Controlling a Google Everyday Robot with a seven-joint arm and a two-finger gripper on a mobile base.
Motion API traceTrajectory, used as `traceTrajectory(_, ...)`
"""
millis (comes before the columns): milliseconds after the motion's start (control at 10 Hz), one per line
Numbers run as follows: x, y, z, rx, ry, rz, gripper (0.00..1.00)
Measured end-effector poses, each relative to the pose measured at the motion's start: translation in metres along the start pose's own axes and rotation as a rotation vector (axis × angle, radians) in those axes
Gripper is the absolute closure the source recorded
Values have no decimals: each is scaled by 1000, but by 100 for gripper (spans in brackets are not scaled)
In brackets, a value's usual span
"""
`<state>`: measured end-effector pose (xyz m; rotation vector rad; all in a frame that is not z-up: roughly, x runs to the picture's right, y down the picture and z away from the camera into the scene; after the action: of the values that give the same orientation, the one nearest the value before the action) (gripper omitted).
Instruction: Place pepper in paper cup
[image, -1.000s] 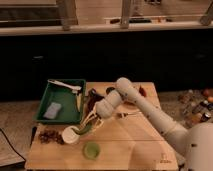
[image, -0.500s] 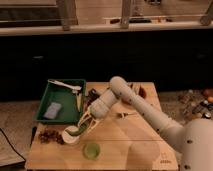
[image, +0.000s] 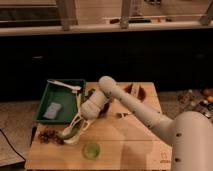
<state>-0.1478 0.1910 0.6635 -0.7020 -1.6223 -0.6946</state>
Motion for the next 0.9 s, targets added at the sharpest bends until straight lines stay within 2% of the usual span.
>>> traceTrajectory(400, 2, -6, 8, -42, -22, 0, 100)
traceTrajectory(900, 11, -10, 6, -53, -14, 12, 100)
